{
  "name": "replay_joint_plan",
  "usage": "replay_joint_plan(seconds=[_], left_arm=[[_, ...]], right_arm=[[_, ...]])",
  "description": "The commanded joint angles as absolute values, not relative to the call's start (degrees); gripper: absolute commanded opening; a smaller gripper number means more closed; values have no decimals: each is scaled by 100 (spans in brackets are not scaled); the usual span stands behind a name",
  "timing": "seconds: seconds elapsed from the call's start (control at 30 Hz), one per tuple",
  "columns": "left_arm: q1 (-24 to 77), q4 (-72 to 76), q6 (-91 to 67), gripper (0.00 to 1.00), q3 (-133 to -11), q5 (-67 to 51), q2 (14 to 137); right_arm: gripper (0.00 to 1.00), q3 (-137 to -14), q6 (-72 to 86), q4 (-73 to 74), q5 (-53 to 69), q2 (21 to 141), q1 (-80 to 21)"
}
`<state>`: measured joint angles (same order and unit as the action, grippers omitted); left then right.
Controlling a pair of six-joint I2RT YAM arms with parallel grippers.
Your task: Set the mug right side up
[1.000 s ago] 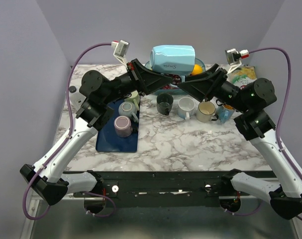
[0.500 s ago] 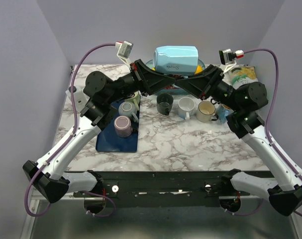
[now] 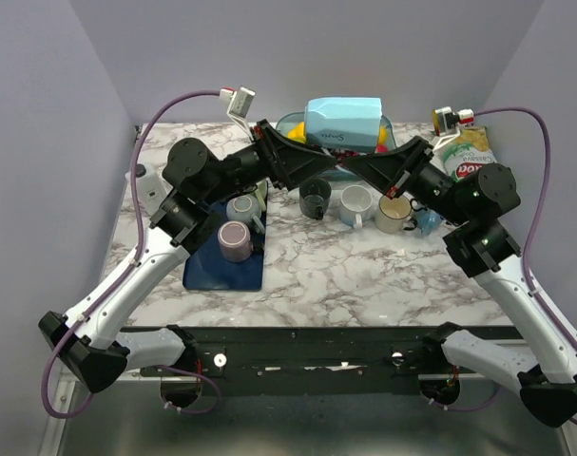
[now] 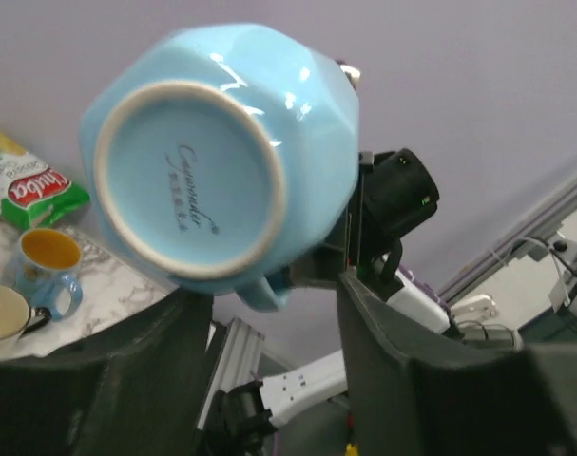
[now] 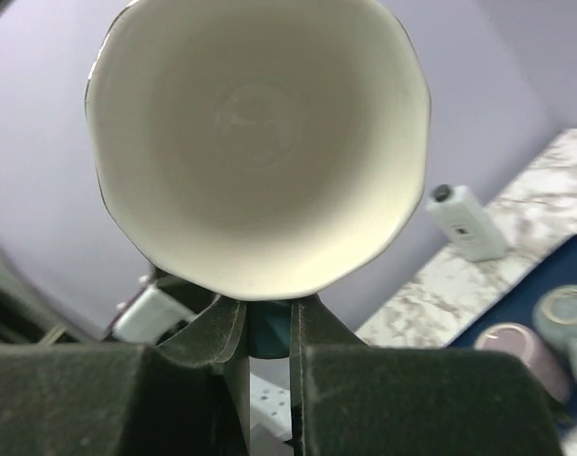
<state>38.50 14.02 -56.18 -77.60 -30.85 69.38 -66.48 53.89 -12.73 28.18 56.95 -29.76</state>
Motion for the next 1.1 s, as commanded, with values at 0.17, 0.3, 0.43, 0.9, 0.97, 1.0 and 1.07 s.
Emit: replay_joint_plan(seconds=[0.17,0.3,0.43,0.9,0.97,1.0,1.07], left_arm=[[3823,-1228,-4238,99,-7892,-1900,6794],[3806,-2196,-3912,99,-7875,-821,6873],[3797,-2733,-3779,99,-7866,-327,6996],[3797,-2988,-3507,99,-7805,-360,7400],[3788,-2988,-3481,99,-7787,-378,7400],[3788,-2988,-3472,99,-7778,-395,7400],[3788,-2979,-3454,99,-7726,-404,7392]], right_arm=[[1,-7189,3842,1421,626,5186,-2848],[1,-7216,3376,2878,-586,5159,-2804],[1,-7006,2963,3717,-2131,5098,-2760],[1,-4932,3427,4553,-2848,4939,-2031],[1,-4756,3542,4527,-2777,5062,-1916],[1,-4711,3568,4500,-2760,5097,-1803],[1,-4597,3630,4491,-2690,5177,-1688]])
